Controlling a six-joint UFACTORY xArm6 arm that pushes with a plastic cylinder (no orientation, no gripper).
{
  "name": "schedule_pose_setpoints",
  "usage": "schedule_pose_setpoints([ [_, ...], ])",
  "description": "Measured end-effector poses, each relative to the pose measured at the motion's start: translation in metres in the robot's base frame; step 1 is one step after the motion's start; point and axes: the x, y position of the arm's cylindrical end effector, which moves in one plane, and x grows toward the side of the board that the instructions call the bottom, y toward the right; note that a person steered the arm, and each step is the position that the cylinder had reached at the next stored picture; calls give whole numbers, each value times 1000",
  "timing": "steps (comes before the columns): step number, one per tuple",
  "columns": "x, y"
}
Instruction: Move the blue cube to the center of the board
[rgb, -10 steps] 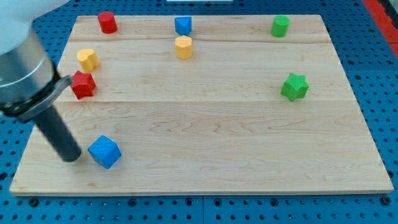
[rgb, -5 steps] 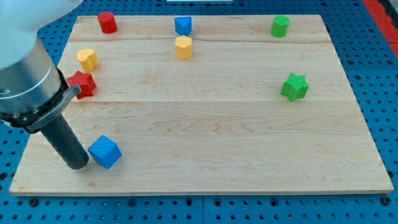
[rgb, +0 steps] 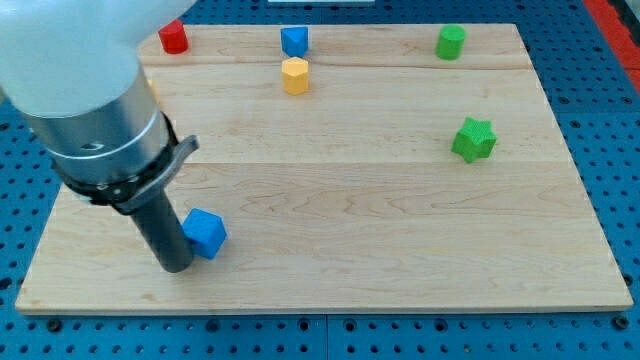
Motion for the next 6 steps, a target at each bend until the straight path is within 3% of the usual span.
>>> schedule_pose_setpoints([
  [2, -3, 25],
  [6, -81, 44],
])
